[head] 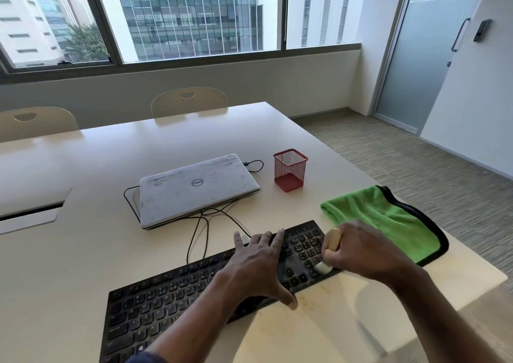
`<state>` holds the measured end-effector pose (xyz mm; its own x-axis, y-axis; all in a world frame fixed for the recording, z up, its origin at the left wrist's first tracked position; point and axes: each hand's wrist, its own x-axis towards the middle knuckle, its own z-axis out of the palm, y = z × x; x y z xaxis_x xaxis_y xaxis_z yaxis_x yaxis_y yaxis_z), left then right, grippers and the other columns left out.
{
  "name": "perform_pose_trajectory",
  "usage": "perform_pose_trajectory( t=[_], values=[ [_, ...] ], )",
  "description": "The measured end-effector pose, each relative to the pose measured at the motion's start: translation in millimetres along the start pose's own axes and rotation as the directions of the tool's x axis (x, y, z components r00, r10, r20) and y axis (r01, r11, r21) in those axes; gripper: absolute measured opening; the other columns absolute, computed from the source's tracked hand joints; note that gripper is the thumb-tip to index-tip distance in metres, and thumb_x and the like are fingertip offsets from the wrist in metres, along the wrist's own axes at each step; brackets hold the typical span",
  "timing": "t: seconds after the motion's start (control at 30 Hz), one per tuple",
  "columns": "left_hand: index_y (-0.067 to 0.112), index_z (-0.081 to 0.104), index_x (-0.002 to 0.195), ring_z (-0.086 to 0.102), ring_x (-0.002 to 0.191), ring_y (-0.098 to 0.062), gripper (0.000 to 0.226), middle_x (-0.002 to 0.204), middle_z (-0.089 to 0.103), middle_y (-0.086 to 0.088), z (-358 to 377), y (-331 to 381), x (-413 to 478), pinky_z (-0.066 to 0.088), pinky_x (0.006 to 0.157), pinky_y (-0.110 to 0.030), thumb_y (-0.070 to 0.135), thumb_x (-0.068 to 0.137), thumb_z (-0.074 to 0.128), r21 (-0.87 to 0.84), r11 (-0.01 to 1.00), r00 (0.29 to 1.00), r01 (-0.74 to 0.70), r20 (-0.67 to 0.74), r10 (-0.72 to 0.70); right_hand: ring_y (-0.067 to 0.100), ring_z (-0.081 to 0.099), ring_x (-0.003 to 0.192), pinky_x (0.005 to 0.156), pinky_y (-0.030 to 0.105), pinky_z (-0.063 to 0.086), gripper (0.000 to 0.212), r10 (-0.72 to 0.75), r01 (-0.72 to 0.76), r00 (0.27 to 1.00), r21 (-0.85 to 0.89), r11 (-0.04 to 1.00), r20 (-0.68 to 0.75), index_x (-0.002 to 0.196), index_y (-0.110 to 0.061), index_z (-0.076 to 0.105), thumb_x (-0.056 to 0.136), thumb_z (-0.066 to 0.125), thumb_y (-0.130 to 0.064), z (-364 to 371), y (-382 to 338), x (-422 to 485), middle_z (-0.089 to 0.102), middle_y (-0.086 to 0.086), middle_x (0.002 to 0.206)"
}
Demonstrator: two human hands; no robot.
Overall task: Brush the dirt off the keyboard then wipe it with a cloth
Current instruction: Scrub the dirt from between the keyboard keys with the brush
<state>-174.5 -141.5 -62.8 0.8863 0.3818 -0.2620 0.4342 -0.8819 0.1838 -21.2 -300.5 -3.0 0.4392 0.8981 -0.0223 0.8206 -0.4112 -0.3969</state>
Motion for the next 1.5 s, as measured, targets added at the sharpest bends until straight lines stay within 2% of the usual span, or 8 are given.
perform_pose_trajectory(
  t=[0.17, 0.27, 0.37, 0.47, 0.73, 0.93, 1.27, 1.5],
  values=[
    [0.019, -0.014, 0.161, 0.011, 0.155, -0.029, 0.147, 0.169, 0.011, -0.011, -0.9, 0.8, 0.5, -0.006, 0.117, -0.07, 0.077, 0.063, 0.079, 0.01, 1.0, 1.0, -0.001, 0.01, 0.001, 0.003, 0.051, 0.046, 0.047, 0.02, 0.041, 0.017, -0.077, 0.067, 0.996, 0.196, 0.978, 0.045, 0.073, -0.015, 0.076, 0.084, 0.067, -0.023, -0.9, -9.4, 1.7, 0.072, -0.001, 0.067],
    [0.018, -0.014, 0.161, 0.012, 0.155, -0.029, 0.147, 0.169, 0.012, -0.011, 0.0, 0.3, 0.8, -0.006, 0.117, -0.071, 0.078, 0.062, 0.078, 0.015, 1.0, 1.0, 0.0, 0.009, 0.0, 0.015, 0.06, 0.052, 0.054, 0.035, 0.051, 0.02, -0.051, 0.048, 0.998, 0.068, 0.997, 0.045, 0.071, -0.012, 0.072, 0.079, 0.063, -0.028, 6.9, -6.6, 3.9, 0.071, 0.003, 0.067],
    [0.018, -0.013, 0.161, 0.012, 0.154, -0.029, 0.147, 0.169, 0.012, -0.011, 0.4, 0.2, -0.3, -0.006, 0.117, -0.071, 0.077, 0.062, 0.079, 0.01, 1.0, 1.0, 0.003, 0.006, -0.003, 0.013, 0.066, 0.058, 0.053, 0.028, 0.05, 0.02, 0.038, -0.041, 0.998, -0.071, 0.997, -0.045, 0.068, -0.014, 0.069, 0.077, 0.061, -0.03, 5.1, 2.1, 7.1, 0.07, -0.001, 0.065],
    [0.018, -0.013, 0.161, 0.012, 0.154, -0.029, 0.146, 0.169, 0.012, -0.011, 0.0, 0.0, 0.0, -0.006, 0.117, -0.071, 0.077, 0.063, 0.079, 0.006, 1.0, 1.0, -0.001, 0.005, 0.0, 0.002, 0.057, 0.049, 0.048, 0.017, 0.041, 0.017, -0.03, 0.031, 1.0, 0.09, 0.995, -0.008, 0.07, -0.017, 0.073, 0.083, 0.065, -0.025, -2.0, -8.2, 7.9, 0.071, -0.003, 0.065],
    [0.019, -0.012, 0.161, 0.013, 0.154, -0.029, 0.147, 0.168, 0.013, -0.009, 0.5, -0.4, 0.2, -0.006, 0.117, -0.071, 0.079, 0.062, 0.078, 0.01, 1.0, 1.0, 0.003, 0.002, -0.003, 0.009, 0.064, 0.06, 0.052, 0.02, 0.046, 0.018, 0.001, -0.001, 1.0, -0.047, 0.999, -0.018, 0.071, -0.016, 0.07, 0.082, 0.062, -0.028, 6.2, -9.4, 9.8, 0.068, -0.003, 0.065],
    [0.018, -0.012, 0.161, 0.011, 0.155, -0.03, 0.145, 0.169, 0.011, -0.01, -1.7, 1.3, -0.8, -0.006, 0.118, -0.07, 0.076, 0.064, 0.079, 0.011, 1.0, 1.0, 0.004, 0.017, -0.004, 0.005, 0.059, 0.055, 0.053, 0.017, 0.045, 0.012, -0.162, 0.134, 0.978, 0.206, 0.969, 0.131, 0.08, -0.022, 0.078, 0.087, 0.068, -0.024, 1.0, -13.1, 5.3, 0.073, -0.006, 0.071],
    [0.018, -0.012, 0.161, 0.011, 0.155, -0.029, 0.146, 0.169, 0.011, -0.01, -2.7, 1.5, -0.8, -0.007, 0.117, -0.07, 0.077, 0.063, 0.079, 0.013, 1.0, 1.0, 0.006, 0.021, -0.006, 0.006, 0.066, 0.064, 0.06, 0.025, 0.053, 0.01, -0.143, 0.12, 0.974, 0.138, 0.983, 0.177, 0.077, -0.025, 0.08, 0.08, 0.07, -0.026, -9.2, -3.1, 10.7, 0.073, -0.017, 0.072],
    [0.018, -0.013, 0.161, 0.01, 0.155, -0.029, 0.146, 0.17, 0.009, -0.011, -2.8, 1.5, -0.2, -0.007, 0.117, -0.07, 0.077, 0.063, 0.079, 0.014, 1.0, 1.0, 0.005, 0.022, -0.006, 0.0, 0.06, 0.051, 0.048, 0.016, 0.042, 0.013, -0.031, 0.036, 0.999, 0.137, 0.99, -0.038, 0.077, -0.023, 0.079, 0.085, 0.069, -0.026, -12.1, 0.7, 11.5, 0.072, -0.01, 0.065]
  ],
)
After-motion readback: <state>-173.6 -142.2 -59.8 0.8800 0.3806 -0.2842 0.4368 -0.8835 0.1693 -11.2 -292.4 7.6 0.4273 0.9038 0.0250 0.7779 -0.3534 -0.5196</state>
